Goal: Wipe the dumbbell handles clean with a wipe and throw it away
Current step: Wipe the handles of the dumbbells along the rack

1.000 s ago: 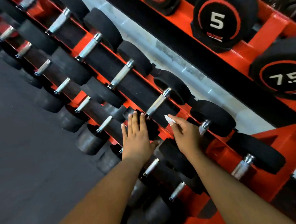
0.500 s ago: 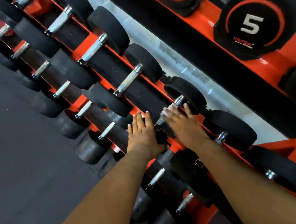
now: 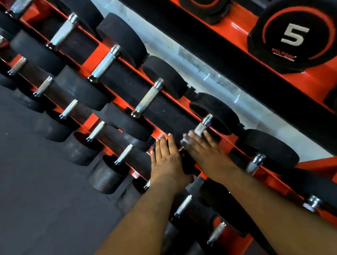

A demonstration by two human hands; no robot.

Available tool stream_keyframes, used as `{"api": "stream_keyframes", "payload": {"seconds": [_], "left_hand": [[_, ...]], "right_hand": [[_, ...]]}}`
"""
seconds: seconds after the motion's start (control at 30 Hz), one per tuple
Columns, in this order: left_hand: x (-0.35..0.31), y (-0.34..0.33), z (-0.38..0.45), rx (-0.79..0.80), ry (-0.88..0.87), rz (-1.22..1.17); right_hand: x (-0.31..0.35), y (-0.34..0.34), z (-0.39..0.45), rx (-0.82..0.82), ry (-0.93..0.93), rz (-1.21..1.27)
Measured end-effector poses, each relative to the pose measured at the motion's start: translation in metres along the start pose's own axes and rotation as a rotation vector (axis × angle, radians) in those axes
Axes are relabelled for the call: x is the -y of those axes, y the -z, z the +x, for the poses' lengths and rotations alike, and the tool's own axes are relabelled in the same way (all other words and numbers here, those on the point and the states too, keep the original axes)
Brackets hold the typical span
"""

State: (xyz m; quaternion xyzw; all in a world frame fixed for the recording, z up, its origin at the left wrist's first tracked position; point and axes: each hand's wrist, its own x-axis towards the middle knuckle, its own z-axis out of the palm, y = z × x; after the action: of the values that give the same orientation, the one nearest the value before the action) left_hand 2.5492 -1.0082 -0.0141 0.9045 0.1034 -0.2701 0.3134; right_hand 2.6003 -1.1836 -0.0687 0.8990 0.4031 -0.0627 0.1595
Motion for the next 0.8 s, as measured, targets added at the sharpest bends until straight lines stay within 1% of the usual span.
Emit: {"api": "stream_keyframes", "payload": {"seconds": [0.07,0.13,0.17,0.3,0.37,0.5,0.63,0.7,0.8], "left_hand": [[0.000,0.000,0.000,0.002,0.000,0.014],[0.000,-0.001,0.000,0.006,0.007,0.023],[0.000,-0.002,0.001,0.005,0.012,0.022],[-0.002,0.000,0.001,0.010,0.028,0.029],[-0.003,0.001,0.001,0.011,0.033,0.022],[-0.004,0.001,0.001,0.020,0.061,0.047],[-0.006,-0.001,0.002,0.016,0.084,0.036],[-0.006,0.000,0.001,0.008,0.089,0.033],[-0.005,-0.002,0.001,0.001,0.091,0.018]], "right_hand": [[-0.003,0.000,-0.001,0.084,0.185,-0.025],[-0.008,0.007,0.010,0.104,0.238,-0.051],[-0.007,0.009,0.018,0.076,0.243,-0.056],[0.003,0.023,0.041,0.102,0.206,-0.019],[0.001,0.021,0.026,0.064,0.194,-0.023],[-0.015,0.014,-0.004,0.068,0.211,-0.059],[-0.014,0.023,0.028,0.066,0.100,-0.002],[-0.007,0.027,0.040,0.046,0.073,0.031],[-0.016,0.017,0.027,-0.017,0.049,0.056]]}}
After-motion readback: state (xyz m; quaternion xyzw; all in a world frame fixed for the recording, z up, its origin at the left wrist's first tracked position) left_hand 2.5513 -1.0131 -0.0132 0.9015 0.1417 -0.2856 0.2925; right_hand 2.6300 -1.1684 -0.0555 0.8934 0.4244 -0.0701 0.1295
